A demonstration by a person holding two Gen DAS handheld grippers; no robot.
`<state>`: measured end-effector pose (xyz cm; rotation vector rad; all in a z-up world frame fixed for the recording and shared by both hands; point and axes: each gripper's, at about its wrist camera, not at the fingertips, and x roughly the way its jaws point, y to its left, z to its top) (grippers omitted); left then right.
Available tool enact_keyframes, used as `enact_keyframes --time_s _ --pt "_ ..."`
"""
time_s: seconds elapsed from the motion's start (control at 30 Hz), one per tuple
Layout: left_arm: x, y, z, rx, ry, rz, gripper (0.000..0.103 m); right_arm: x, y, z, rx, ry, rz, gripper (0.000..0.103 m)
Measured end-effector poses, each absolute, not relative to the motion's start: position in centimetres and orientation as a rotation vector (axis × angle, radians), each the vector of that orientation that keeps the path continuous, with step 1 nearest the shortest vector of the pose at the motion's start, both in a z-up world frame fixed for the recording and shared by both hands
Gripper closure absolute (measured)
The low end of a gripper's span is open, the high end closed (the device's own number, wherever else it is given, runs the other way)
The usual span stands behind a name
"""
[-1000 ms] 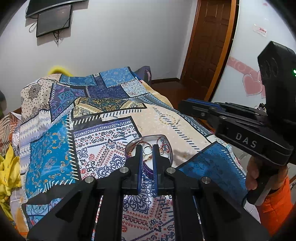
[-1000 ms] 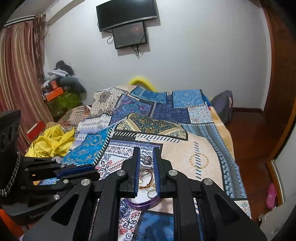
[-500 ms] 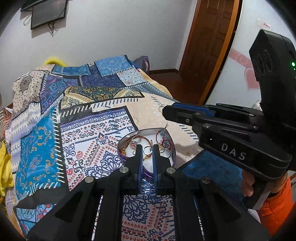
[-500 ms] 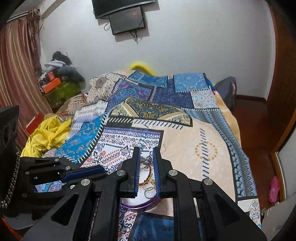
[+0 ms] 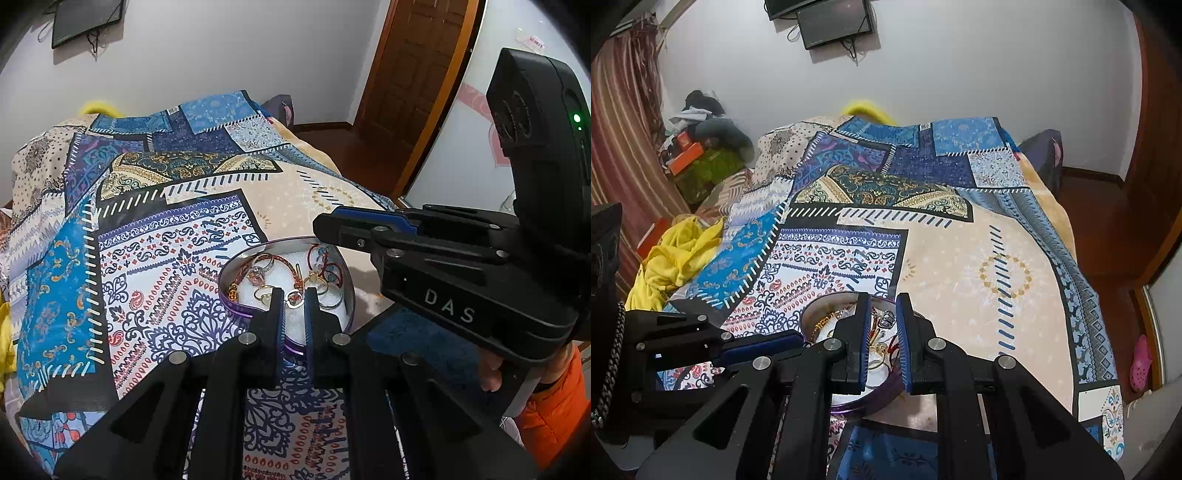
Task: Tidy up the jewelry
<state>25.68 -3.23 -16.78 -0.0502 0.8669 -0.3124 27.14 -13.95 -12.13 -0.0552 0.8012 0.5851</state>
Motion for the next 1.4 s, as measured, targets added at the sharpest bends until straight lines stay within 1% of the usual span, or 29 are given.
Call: enact_keyframes --time_s 0.37,0.43,0.5,0.57,0.63,0.67,0.73,0.93,1.07,1.23,1.3,1.4 --pt "25.5 -3.1 -16.8 -0.051 0.862 -0.306 0.094 27.3 -14.2 -12.3 -0.035 0.831 0.593 0.091" --pt "25.3 -3.0 -16.5 -0.05 0.856 -0.303 0.091 27.1 -14.2 -12.2 -0.032 0.838 0.601 0.09" --pt "25.1 -2.9 -16.1 -0.052 0.847 -0.296 0.082 26.9 -14.2 -11.9 -0.039 0.834 0.6 0.087" --pt "24.7 -2.7 -15.7 -0.055 0.835 -0.287 0.077 26.4 -14.2 -11.6 -0.051 0.821 0.594 0.084" --pt "24.3 -2.4 -15.1 -0.061 0.817 -0.276 0.075 26.0 -14.2 -11.0 -0.058 0.803 0.588 0.078" --pt "24.1 -2.2 -14.8 -0.063 0.811 -0.272 0.075 25.7 -14.3 -10.7 -0.06 0.793 0.584 0.077" --pt "23.6 -1.6 -13.9 -0.074 0.791 -0.26 0.075 25.0 -14.6 -9.8 -0.063 0.761 0.575 0.073" --pt "21.4 0.0 -10.1 -0.11 0.69 -0.211 0.074 22.5 -15.6 -6.2 -0.045 0.645 0.553 0.073" --pt "19.1 0.7 -6.7 -0.119 0.58 -0.182 0.07 20.0 -16.5 -3.2 -0.023 0.538 0.546 0.073" --pt "14.9 0.7 -2.1 -0.094 0.412 -0.149 0.069 15.7 -17.2 0.7 -0.011 0.373 0.542 0.073" --pt "13.0 0.5 -0.5 -0.079 0.346 -0.139 0.063 14.1 -17.4 1.8 -0.009 0.316 0.541 0.073" --pt "10.2 0.2 1.4 -0.058 0.247 -0.121 0.058 11.8 -17.6 3.2 -0.004 0.23 0.533 0.071"
